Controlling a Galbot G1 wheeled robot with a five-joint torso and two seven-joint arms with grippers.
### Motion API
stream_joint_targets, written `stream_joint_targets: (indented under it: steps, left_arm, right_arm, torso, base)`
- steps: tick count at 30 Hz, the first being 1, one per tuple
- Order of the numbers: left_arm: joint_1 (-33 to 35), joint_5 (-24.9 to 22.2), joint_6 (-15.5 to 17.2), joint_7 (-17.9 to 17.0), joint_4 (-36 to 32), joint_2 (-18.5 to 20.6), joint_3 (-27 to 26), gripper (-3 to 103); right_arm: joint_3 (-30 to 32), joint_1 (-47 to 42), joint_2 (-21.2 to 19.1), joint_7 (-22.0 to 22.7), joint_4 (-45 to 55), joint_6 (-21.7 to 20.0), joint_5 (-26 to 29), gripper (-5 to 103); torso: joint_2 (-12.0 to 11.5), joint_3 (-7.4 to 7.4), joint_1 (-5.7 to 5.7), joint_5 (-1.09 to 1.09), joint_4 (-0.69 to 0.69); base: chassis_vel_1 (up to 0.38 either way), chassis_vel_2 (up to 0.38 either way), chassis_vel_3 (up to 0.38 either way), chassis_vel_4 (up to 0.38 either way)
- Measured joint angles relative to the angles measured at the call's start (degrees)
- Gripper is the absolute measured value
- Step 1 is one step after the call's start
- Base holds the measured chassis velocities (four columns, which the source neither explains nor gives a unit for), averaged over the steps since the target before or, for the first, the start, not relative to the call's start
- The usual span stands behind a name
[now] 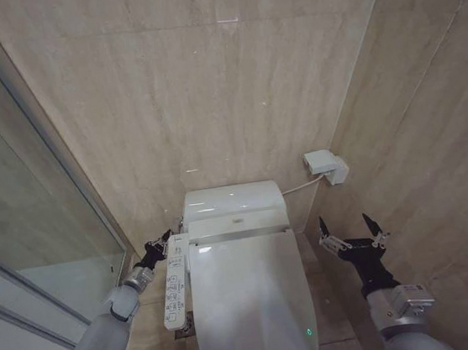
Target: Open the toilet lid, clean the toilet bowl with a toilet brush, close the toilet lid, and flush.
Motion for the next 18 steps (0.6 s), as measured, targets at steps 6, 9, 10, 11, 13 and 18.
stream_joint_targets:
  steps: [6, 9, 10, 11, 13, 18]
  left_arm:
    - [0.0, 0.0, -0.3, -0.1, 0.5, -0.4, -0.1, 0]
    - [-0.1, 0.0, -0.4, -0.1, 0.8, -0.5, 0.0, 0]
    - [-0.2, 0.0, -0.4, 0.0, 1.0, -0.6, 0.0, 0]
    - [-0.4, 0.0, -0.5, 0.0, 1.6, -0.6, 0.1, 0]
    - [-0.7, 0.0, -0.8, 0.0, 2.5, -0.7, 0.1, 0]
    - [-1.3, 0.0, -1.1, 0.0, 3.8, -0.9, 0.2, 0]
  right_arm:
    - [0.0, 0.0, 0.0, 0.0, 0.0, 0.0, 0.0, 100]
    - [0.0, 0.0, 0.0, 0.0, 0.0, 0.0, 0.0, 100]
    - [0.0, 0.0, 0.0, 0.0, 0.0, 0.0, 0.0, 100]
    - [0.0, 0.0, 0.0, 0.0, 0.0, 0.0, 0.0, 100]
    - [0.0, 0.0, 0.0, 0.0, 0.0, 0.0, 0.0, 100]
    - [0.0, 0.0, 0.0, 0.0, 0.0, 0.0, 0.0, 100]
  torso:
    - [0.0, 0.00, 0.00, 0.01, 0.01]
    - [0.0, 0.00, 0.00, 0.01, 0.02]
    - [0.0, 0.00, 0.00, 0.01, 0.01]
    - [0.0, 0.00, 0.00, -0.01, 0.00]
    - [0.0, 0.01, 0.00, -0.02, -0.04]
    - [0.0, 0.01, 0.00, -0.02, -0.01]
  base:
    - [0.000, 0.000, 0.000, 0.000]
    - [0.000, 0.000, 0.000, 0.000]
    - [0.000, 0.000, 0.000, 0.000]
    - [0.000, 0.000, 0.000, 0.000]
    - [0.000, 0.000, 0.000, 0.000]
    - [0.000, 0.000, 0.000, 0.000]
